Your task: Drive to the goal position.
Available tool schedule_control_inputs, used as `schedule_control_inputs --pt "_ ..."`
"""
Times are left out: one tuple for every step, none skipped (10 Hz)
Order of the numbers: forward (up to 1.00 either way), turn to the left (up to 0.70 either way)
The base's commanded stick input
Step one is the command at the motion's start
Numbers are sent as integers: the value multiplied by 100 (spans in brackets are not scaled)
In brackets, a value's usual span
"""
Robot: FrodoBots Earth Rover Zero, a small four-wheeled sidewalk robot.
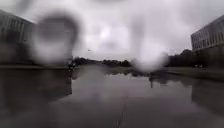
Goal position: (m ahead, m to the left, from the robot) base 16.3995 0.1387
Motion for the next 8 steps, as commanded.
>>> schedule_control_inputs --pt "70 35" --pt "70 0" --pt "70 0" --pt "70 0" --pt "70 0" --pt "70 0" --pt "70 0" --pt "70 0"
